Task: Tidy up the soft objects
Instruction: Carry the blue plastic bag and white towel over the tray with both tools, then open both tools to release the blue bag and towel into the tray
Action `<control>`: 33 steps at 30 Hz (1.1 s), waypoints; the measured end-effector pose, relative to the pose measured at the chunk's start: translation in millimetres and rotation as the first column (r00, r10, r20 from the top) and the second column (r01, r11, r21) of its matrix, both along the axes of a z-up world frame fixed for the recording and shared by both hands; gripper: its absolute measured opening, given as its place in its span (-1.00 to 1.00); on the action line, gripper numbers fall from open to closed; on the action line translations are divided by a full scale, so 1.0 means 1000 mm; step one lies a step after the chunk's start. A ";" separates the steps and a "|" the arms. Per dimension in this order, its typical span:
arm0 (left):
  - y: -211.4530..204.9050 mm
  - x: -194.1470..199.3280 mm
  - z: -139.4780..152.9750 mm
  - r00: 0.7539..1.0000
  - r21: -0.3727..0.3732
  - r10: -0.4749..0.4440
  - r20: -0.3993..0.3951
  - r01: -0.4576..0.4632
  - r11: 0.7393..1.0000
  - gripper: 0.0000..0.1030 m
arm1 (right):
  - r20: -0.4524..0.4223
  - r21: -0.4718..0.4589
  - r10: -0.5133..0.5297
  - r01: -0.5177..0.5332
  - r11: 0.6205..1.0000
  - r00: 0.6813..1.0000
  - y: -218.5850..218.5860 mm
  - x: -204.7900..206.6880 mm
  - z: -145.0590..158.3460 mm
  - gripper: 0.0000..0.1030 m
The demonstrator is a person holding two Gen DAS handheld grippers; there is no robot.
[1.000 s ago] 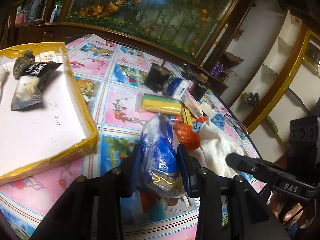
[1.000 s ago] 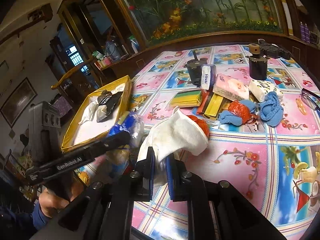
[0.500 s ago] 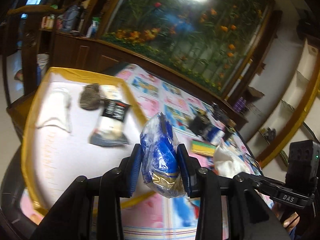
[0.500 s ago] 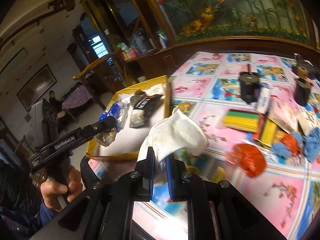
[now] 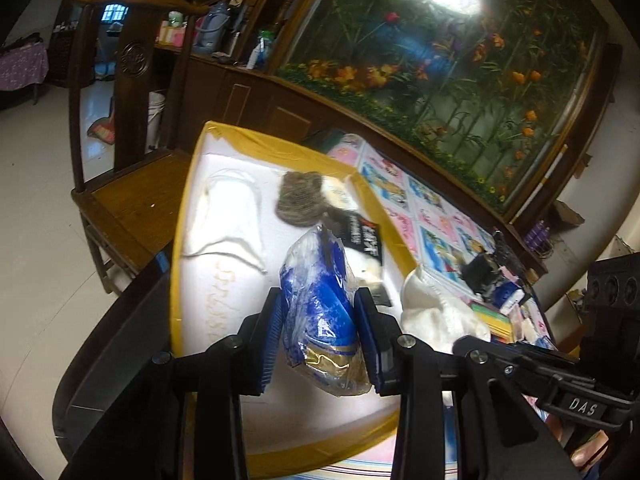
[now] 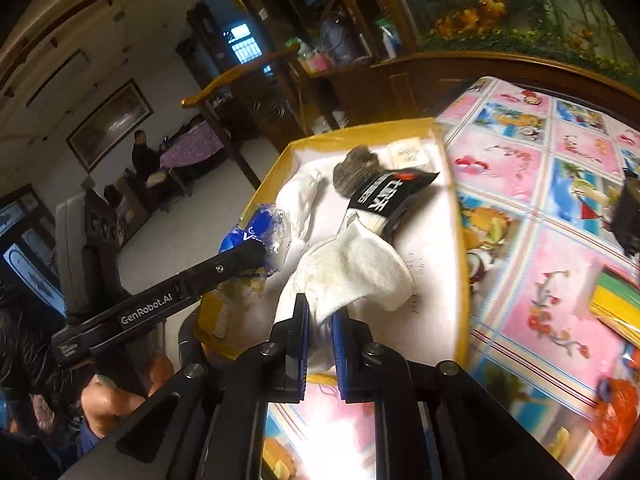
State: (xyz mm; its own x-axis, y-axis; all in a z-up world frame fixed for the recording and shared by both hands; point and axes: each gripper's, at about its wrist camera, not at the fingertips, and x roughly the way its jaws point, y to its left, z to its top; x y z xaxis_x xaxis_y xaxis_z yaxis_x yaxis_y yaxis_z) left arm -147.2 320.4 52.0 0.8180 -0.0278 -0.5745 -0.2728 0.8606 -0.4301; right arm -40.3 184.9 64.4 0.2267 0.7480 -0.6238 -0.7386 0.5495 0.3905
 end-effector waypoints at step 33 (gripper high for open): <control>-0.004 -0.003 0.004 0.993 0.078 0.082 -0.080 -0.076 0.994 0.17 | -0.025 -0.018 0.088 -0.089 0.996 0.996 0.020 0.000 -0.025 -0.40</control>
State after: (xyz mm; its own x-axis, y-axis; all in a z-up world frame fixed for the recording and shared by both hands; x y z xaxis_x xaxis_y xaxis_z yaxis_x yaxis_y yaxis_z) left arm -149.8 316.7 55.8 0.7657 0.0803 -0.6382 -0.3728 0.8639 -0.3386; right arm -40.0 204.6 39.8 0.1452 0.7523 -0.6427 -0.7753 0.4900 0.3984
